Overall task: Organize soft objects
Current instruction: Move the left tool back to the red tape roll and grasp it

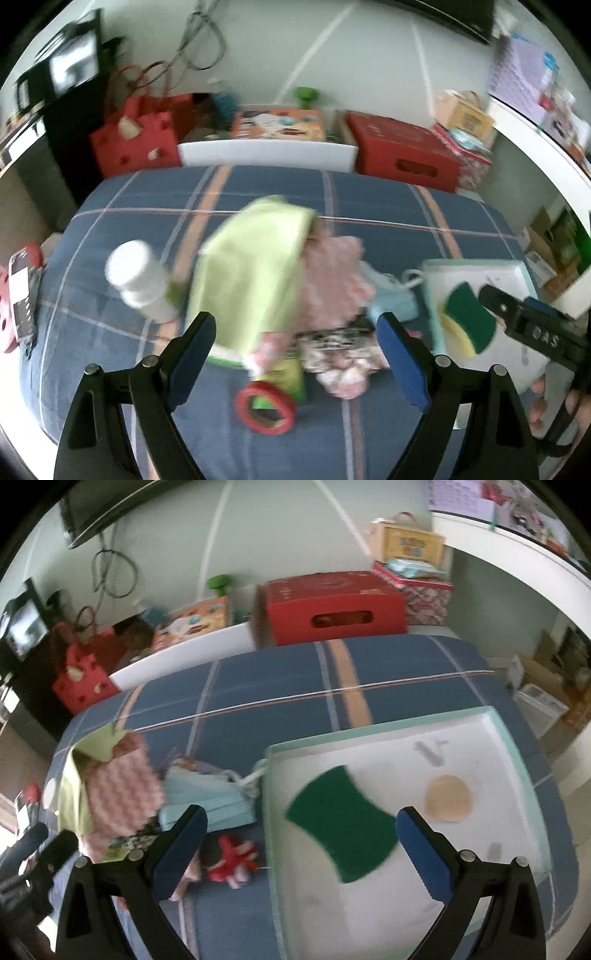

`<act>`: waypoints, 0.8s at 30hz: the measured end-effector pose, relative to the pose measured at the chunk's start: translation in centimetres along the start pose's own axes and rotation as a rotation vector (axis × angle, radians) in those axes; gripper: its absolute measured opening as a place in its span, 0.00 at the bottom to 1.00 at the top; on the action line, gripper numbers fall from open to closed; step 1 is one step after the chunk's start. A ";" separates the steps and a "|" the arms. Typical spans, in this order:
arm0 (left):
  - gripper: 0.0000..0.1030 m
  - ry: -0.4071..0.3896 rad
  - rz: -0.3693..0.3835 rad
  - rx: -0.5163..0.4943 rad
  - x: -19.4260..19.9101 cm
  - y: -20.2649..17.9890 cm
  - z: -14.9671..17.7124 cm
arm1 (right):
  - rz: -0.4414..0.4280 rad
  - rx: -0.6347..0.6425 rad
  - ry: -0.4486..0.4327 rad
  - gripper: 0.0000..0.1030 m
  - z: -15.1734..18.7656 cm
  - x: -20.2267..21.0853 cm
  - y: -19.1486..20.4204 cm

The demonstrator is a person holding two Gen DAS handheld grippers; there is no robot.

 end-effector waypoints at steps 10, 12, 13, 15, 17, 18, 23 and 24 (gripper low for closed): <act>0.86 0.002 -0.030 0.152 0.6 6.6 0.8 | -0.048 0.108 0.026 1.00 2.0 -0.6 5.2; 0.86 0.028 -0.015 0.165 0.1 6.9 1.7 | -0.057 0.127 0.038 1.00 2.8 -0.7 6.1; 0.86 0.039 -0.011 0.168 -0.1 7.0 2.0 | -0.062 0.137 0.047 1.00 3.3 -1.0 6.5; 0.86 0.065 -0.004 0.175 -0.7 7.2 2.9 | -0.075 0.158 0.074 1.00 4.4 -1.5 7.4; 0.86 0.091 0.004 0.179 -1.2 7.2 3.7 | -0.090 0.183 0.102 1.00 5.6 -2.0 8.3; 0.86 0.105 0.016 0.191 -1.5 7.1 4.3 | -0.095 0.195 0.112 1.00 6.1 -2.2 8.6; 0.86 0.191 0.066 0.242 -3.5 6.5 6.7 | -0.091 0.244 0.154 1.00 8.0 -3.0 9.9; 0.86 0.203 0.060 0.236 -3.8 6.3 7.2 | -0.091 0.253 0.162 1.00 8.4 -3.2 10.1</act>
Point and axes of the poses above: each gripper's, at about its wrist camera, not at the fingertips, and x roughly against the way its jaws point, y to its left, z to its underside, the point moved 10 cm from there along -x, roughly the way its jaws point, and after that the axes turned 3 degrees about z, right-handed, at the moved point
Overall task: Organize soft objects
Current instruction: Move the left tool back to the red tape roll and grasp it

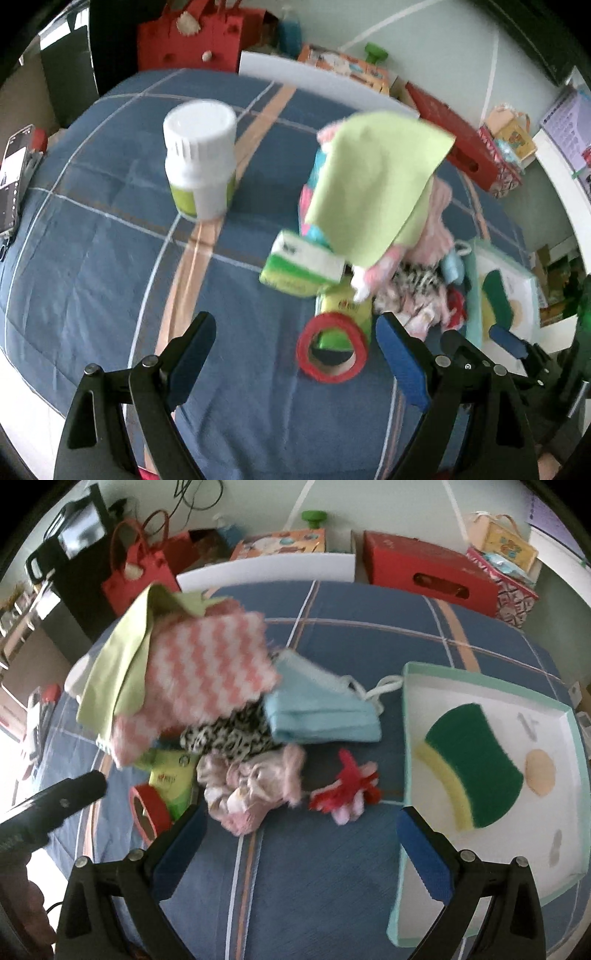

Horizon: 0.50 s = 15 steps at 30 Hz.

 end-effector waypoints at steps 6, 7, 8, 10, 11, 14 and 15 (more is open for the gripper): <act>0.86 0.076 0.011 0.015 -2.4 -0.7 1.5 | 0.009 0.041 0.026 1.00 0.9 -0.6 0.8; 0.86 0.085 0.017 0.025 -2.8 -0.7 1.7 | 0.015 0.047 0.030 1.00 0.9 -0.6 0.8; 0.86 0.103 0.028 0.040 -3.4 -0.8 2.0 | 0.025 0.052 0.033 1.00 1.0 -0.7 0.7; 0.86 0.125 0.046 0.064 -4.1 -0.7 2.3 | 0.035 0.060 0.039 1.00 1.2 -0.9 0.8; 0.86 0.136 0.053 0.077 -4.5 -0.8 2.5 | 0.038 0.066 0.041 1.00 1.3 -0.9 0.8; 0.86 0.153 0.059 0.093 -5.2 -0.8 2.9 | 0.042 0.080 0.045 1.00 1.3 -1.1 0.8; 0.86 0.154 0.064 0.096 -5.3 -0.8 3.0 | 0.040 0.082 0.047 1.00 1.3 -1.1 0.8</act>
Point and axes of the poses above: each gripper's, at about its wrist camera, not at the fingertips, and x roughly against the way its jaws point, y to its left, z to its underside, the point moved 10 cm from there along -x, roughly the way its jaws point, and after that the axes turned 3 degrees about z, right-handed, at the moved point
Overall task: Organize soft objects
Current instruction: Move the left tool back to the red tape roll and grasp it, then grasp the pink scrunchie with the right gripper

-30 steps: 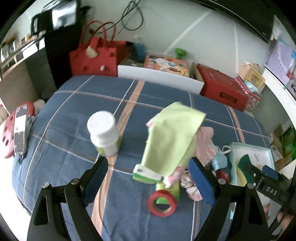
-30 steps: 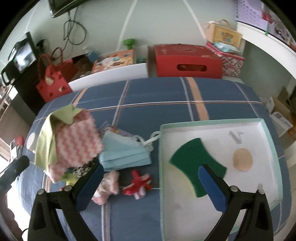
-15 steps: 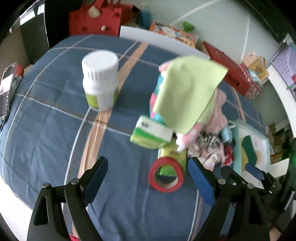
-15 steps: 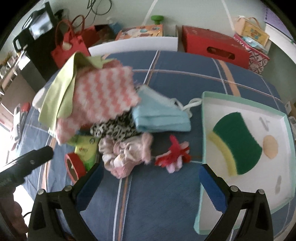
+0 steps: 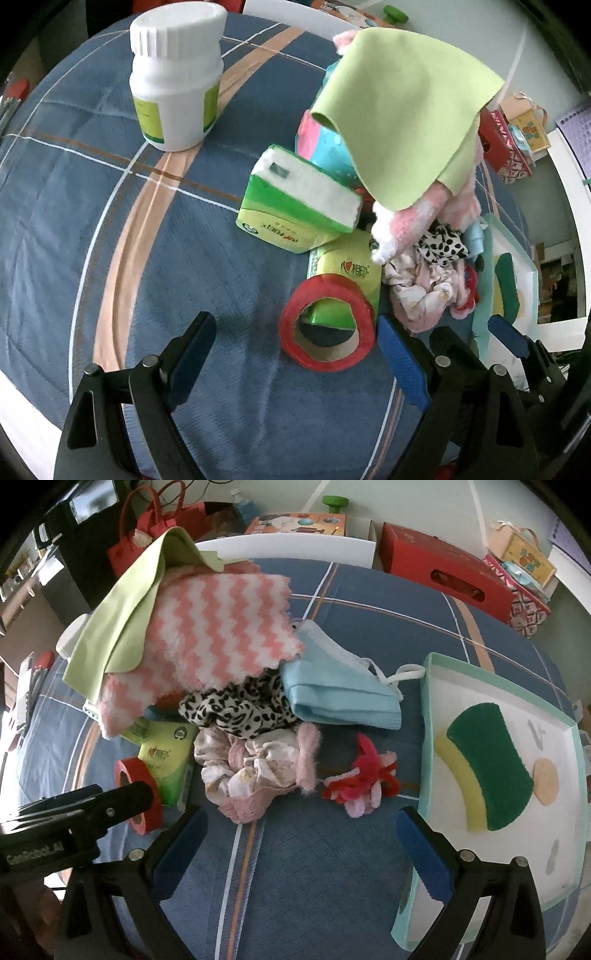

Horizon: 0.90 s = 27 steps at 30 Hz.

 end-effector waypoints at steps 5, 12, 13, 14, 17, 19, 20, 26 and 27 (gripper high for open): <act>0.77 0.010 0.030 0.002 -0.6 0.2 0.2 | 0.002 0.005 0.000 1.00 0.0 0.1 0.3; 0.53 0.027 0.107 0.013 -1.3 -1.8 0.4 | 0.002 0.002 0.001 1.00 -0.1 0.0 0.1; 0.53 0.025 0.106 0.012 -1.5 -2.0 0.4 | 0.002 0.002 0.002 1.00 -0.2 0.0 0.1; 0.52 0.024 0.107 0.013 -1.6 -2.0 0.3 | 0.002 0.000 0.002 1.00 -0.2 0.0 0.0; 0.52 0.012 0.108 0.012 -1.3 -2.0 0.3 | 0.001 -0.002 0.001 1.00 -0.4 -0.2 -0.1; 0.51 0.008 0.105 0.015 -0.5 -1.1 0.2 | -0.002 0.000 -0.003 1.00 -0.5 -0.2 -0.1; 0.51 0.006 0.104 0.019 -0.2 -0.8 0.1 | -0.003 0.005 -0.006 1.00 -0.6 -0.2 0.0; 0.51 -0.042 0.060 0.051 1.1 1.0 -0.9 | -0.025 0.045 -0.028 1.00 -1.1 -0.1 1.3; 0.51 -0.051 0.054 0.063 1.3 1.5 -1.1 | -0.028 0.051 -0.029 0.98 -1.2 -0.2 1.5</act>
Point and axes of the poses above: each gripper's, at about its wrist camera, not at the fingertips, and x roughly against the way its jaws point, y to its left, z to its underside, the point moved 10 cm from there along -x, roughly the way its jaws point, and after that the axes turned 3 degrees about z, right-handed, at the moved point
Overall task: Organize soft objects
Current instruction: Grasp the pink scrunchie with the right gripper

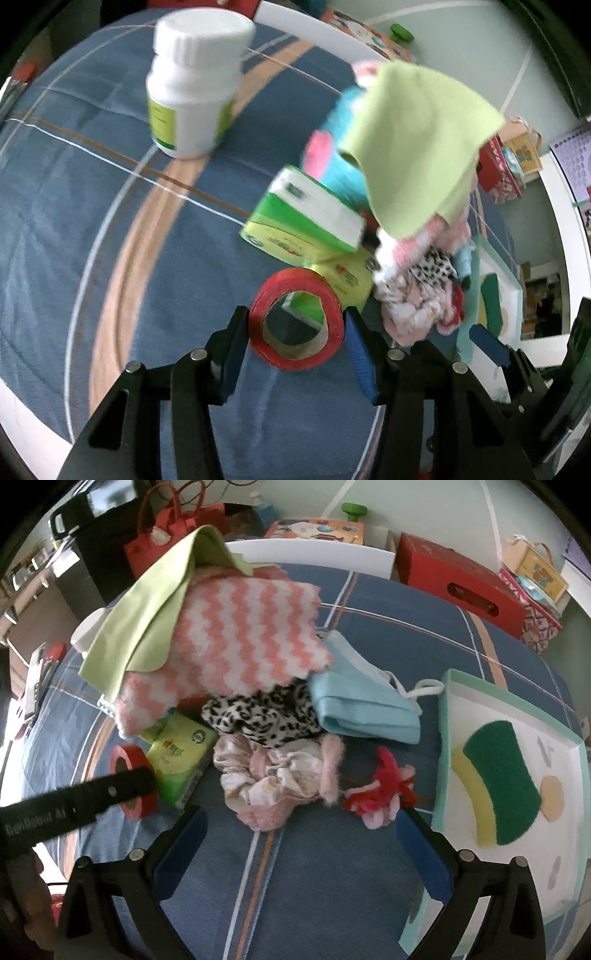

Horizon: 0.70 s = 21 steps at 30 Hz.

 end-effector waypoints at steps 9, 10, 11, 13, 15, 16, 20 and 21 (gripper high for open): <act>0.51 -0.011 -0.015 0.047 0.6 2.0 -0.9 | -0.010 0.063 0.006 0.86 -0.4 -1.2 2.5; 0.51 -0.011 -0.015 0.047 0.8 2.1 -0.9 | -0.010 0.073 0.008 0.84 -0.4 -1.3 2.8; 0.51 -0.011 -0.015 0.046 0.8 2.2 -1.0 | -0.010 0.085 0.011 0.83 -0.5 -1.5 3.2; 0.51 -0.010 -0.015 0.045 0.9 2.5 -0.9 | -0.009 0.102 0.019 0.78 -0.5 -1.9 4.3; 0.51 -0.010 -0.017 0.045 0.8 2.6 -0.9 | -0.009 0.114 0.029 0.74 -0.4 -2.3 5.2; 0.51 -0.010 -0.017 0.045 0.8 2.6 -0.9 | -0.013 0.116 0.035 0.70 -0.3 -2.5 5.5; 0.51 -0.009 -0.020 0.045 0.2 2.1 -1.0 | -0.011 0.111 0.060 0.58 -0.1 -3.5 5.8; 0.51 -0.009 -0.020 0.045 0.3 2.2 -1.1 | -0.015 0.104 0.062 0.53 -0.1 -3.7 5.9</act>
Point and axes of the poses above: each gripper's, at about its wrist camera, not at the fingertips, and x roughly against the way its jaws point, y to its left, z to its underside, the point moved 10 cm from there along -x, roughly the way its jaws point, and after that the axes turned 3 degrees about z, right-handed, at the moved point
